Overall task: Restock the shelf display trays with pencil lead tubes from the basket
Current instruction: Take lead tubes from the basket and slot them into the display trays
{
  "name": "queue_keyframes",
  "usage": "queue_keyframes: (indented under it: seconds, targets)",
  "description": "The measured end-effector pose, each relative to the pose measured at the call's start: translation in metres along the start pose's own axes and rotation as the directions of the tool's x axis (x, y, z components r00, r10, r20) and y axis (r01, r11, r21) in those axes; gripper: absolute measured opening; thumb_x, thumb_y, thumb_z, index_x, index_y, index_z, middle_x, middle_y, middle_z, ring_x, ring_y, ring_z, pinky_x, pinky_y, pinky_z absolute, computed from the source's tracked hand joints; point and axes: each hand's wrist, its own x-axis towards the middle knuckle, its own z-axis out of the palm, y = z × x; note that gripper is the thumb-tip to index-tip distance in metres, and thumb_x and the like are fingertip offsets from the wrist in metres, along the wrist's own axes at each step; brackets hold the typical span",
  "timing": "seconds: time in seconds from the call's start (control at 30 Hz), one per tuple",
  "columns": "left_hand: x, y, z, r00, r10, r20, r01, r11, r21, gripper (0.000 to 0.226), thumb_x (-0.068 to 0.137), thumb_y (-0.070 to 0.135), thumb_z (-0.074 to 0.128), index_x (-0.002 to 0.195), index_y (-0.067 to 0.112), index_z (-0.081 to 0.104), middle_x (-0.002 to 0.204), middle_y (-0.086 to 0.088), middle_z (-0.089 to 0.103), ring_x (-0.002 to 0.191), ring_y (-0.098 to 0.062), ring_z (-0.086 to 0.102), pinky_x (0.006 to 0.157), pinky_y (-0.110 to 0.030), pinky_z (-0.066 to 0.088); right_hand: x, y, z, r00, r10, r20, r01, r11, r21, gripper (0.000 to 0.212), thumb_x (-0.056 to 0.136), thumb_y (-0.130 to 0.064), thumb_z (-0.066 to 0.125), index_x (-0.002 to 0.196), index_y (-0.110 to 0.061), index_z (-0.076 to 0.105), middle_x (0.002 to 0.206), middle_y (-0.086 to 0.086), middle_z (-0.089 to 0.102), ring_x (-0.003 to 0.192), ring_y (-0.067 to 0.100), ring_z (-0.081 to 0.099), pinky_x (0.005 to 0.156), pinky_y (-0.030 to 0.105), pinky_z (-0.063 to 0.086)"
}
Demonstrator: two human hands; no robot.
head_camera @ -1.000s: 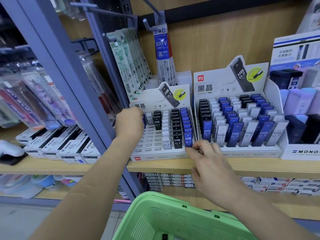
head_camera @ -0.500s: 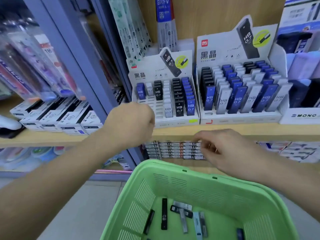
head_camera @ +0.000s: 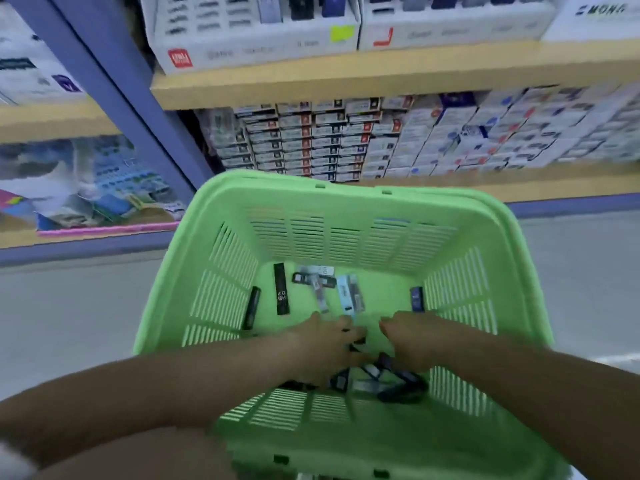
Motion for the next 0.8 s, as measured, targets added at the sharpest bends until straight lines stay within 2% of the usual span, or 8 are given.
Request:
queue_keyframes:
  seconds: [0.1, 0.2, 0.33, 0.47, 0.53, 0.6, 0.7, 0.8]
  targets:
    - [0.010, 0.001, 0.019, 0.996, 0.043, 0.079, -0.047, 0.997, 0.054, 0.074, 0.094, 0.023, 0.057, 0.150, 0.041, 0.013, 0.159, -0.008, -0.008, 0.143, -0.037, 0.003, 0.094, -0.066, 0.037, 0.006, -0.009, 0.037, 0.999, 0.022, 0.025, -0.021, 0.999, -0.037, 0.048, 0.095, -0.036, 0.059, 0.134, -0.013, 0.045, 0.130, 0.013, 0.051, 0.116, 0.030, 0.057, 0.092, 0.038, 0.048]
    - [0.012, -0.007, 0.023, 0.993, 0.092, 0.074, -0.099, 0.991, 0.090, 0.083, 0.086, 0.031, 0.068, 0.147, 0.047, 0.013, 0.159, -0.004, -0.011, 0.142, -0.038, 0.005, 0.093, -0.058, 0.044, 0.010, -0.014, 0.050, 0.999, 0.034, -0.031, -0.035, 0.998, -0.045, 0.056, 0.093, -0.021, 0.062, 0.142, -0.012, 0.035, 0.133, 0.014, 0.045, 0.117, 0.031, 0.056, 0.089, 0.040, 0.048]
    - [0.014, -0.021, 0.027, 0.998, 0.059, 0.016, -0.060, 0.994, 0.090, 0.070, 0.092, 0.023, 0.057, 0.145, 0.045, 0.017, 0.158, -0.006, -0.002, 0.138, -0.037, 0.017, 0.081, -0.046, 0.053, 0.012, -0.011, 0.052, 0.995, -0.038, -0.096, 0.039, 0.999, 0.010, 0.064, 0.089, -0.017, 0.065, 0.143, -0.012, 0.031, 0.131, 0.015, 0.042, 0.111, 0.034, 0.058, 0.085, 0.041, 0.049]
    - [0.013, -0.031, 0.021, 0.994, -0.109, -0.007, 0.109, 0.994, 0.005, 0.053, 0.093, 0.014, 0.050, 0.139, 0.031, 0.030, 0.150, -0.012, 0.016, 0.125, -0.035, 0.034, 0.070, -0.041, 0.054, 0.012, -0.006, 0.054, 0.996, -0.020, -0.085, 0.036, 0.982, 0.185, 0.064, 0.089, -0.033, 0.067, 0.140, -0.015, 0.033, 0.125, 0.015, 0.044, 0.107, 0.033, 0.059, 0.088, 0.039, 0.049]
    - [0.013, -0.031, 0.016, 0.982, -0.188, -0.001, 0.188, 0.982, -0.035, 0.048, 0.091, 0.011, 0.050, 0.135, 0.024, 0.035, 0.141, -0.014, 0.026, 0.117, -0.035, 0.040, 0.067, -0.040, 0.053, 0.015, -0.011, 0.056, 0.996, -0.041, -0.080, 0.054, 0.985, 0.166, 0.061, 0.091, -0.036, 0.065, 0.139, -0.014, 0.035, 0.124, 0.015, 0.046, 0.106, 0.032, 0.059, 0.088, 0.038, 0.049]
    - [0.013, -0.026, 0.015, 0.975, -0.220, -0.014, 0.220, 0.975, -0.024, 0.049, 0.092, 0.010, 0.048, 0.136, 0.018, 0.029, 0.136, -0.018, 0.029, 0.111, -0.037, 0.043, 0.060, -0.038, 0.048, 0.018, -0.018, 0.058, 0.995, -0.052, -0.088, 0.060, 0.994, 0.090, 0.056, 0.092, -0.028, 0.064, 0.137, -0.009, 0.036, 0.124, 0.016, 0.050, 0.107, 0.033, 0.059, 0.086, 0.038, 0.048]
    - [0.014, -0.019, 0.024, 0.974, -0.212, -0.079, 0.214, 0.976, 0.024, 0.063, 0.096, 0.012, 0.039, 0.149, 0.013, 0.006, 0.135, -0.024, 0.028, 0.106, -0.039, 0.048, 0.056, -0.038, 0.044, 0.023, -0.022, 0.058, 0.993, -0.059, -0.103, 0.060, 0.998, 0.003, 0.055, 0.093, -0.020, 0.062, 0.138, -0.003, 0.035, 0.121, 0.018, 0.056, 0.104, 0.035, 0.061, 0.083, 0.040, 0.049]
    - [0.016, -0.023, 0.031, 0.962, -0.240, -0.127, 0.246, 0.969, 0.031, 0.073, 0.094, 0.011, 0.041, 0.151, 0.011, -0.005, 0.134, -0.023, 0.027, 0.101, -0.037, 0.051, 0.054, -0.036, 0.044, 0.030, -0.023, 0.055, 0.994, -0.051, -0.093, 0.050, 0.999, -0.011, 0.036, 0.097, -0.010, 0.052, 0.131, -0.001, 0.042, 0.115, 0.017, 0.062, 0.100, 0.034, 0.062, 0.077, 0.038, 0.046]
